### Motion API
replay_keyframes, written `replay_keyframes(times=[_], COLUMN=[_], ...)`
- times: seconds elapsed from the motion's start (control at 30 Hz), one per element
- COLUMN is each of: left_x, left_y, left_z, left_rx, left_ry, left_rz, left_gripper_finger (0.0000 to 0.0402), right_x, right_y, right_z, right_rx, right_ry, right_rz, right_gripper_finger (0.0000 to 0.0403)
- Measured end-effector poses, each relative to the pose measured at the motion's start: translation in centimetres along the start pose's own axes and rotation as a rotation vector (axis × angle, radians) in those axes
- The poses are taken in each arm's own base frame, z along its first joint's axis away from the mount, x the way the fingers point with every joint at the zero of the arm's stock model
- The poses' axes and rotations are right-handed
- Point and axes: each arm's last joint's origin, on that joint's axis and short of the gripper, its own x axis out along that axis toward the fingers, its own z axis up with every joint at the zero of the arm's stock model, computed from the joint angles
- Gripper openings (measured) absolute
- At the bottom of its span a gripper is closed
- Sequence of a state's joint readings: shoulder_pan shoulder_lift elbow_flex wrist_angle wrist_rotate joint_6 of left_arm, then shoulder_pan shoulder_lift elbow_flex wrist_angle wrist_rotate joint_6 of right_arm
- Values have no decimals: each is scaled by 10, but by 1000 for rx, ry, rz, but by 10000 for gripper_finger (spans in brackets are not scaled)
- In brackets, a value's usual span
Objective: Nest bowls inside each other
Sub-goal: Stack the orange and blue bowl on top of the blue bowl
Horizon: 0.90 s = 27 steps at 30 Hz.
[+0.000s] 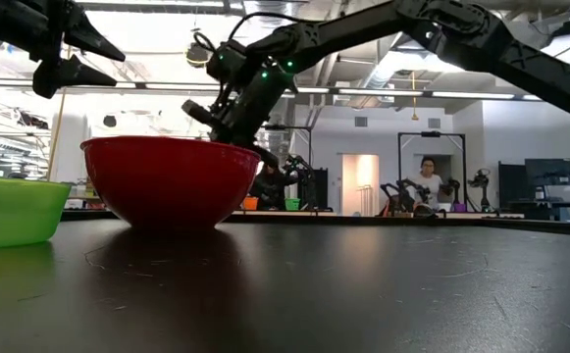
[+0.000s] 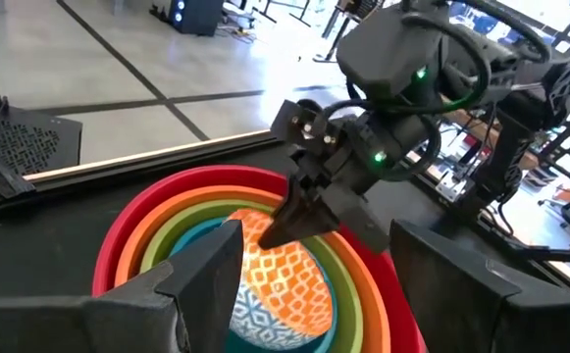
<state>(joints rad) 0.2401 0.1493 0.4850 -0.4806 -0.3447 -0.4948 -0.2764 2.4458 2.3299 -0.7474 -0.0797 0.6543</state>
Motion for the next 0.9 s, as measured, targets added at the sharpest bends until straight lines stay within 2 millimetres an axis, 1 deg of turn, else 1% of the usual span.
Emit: replay_keyframes(times=[0.1, 0.23, 0.5, 0.6, 0.9], left_x=[0, 0, 0, 0, 0], left_y=[0, 0, 0, 0, 0], left_z=[0, 0, 0, 0, 0], left_rx=[-3, -10, -10, -10, -3], left_ry=[0, 1, 1, 1, 1], left_rz=[0, -1, -2, -2, -1], left_gripper_finger=[247, 247, 247, 247, 247], right_x=[7, 11, 11, 11, 11], right_y=[2, 5, 0, -1, -2], right_z=[-2, -8, -6, -6, -4], right_rx=[-3, -5, 19, 17, 16], right_ry=[-23, -41, -24, -16, -16], right_rz=[5, -55, -59, -52, -49], right_gripper_finger=[8, 8, 11, 23, 79])
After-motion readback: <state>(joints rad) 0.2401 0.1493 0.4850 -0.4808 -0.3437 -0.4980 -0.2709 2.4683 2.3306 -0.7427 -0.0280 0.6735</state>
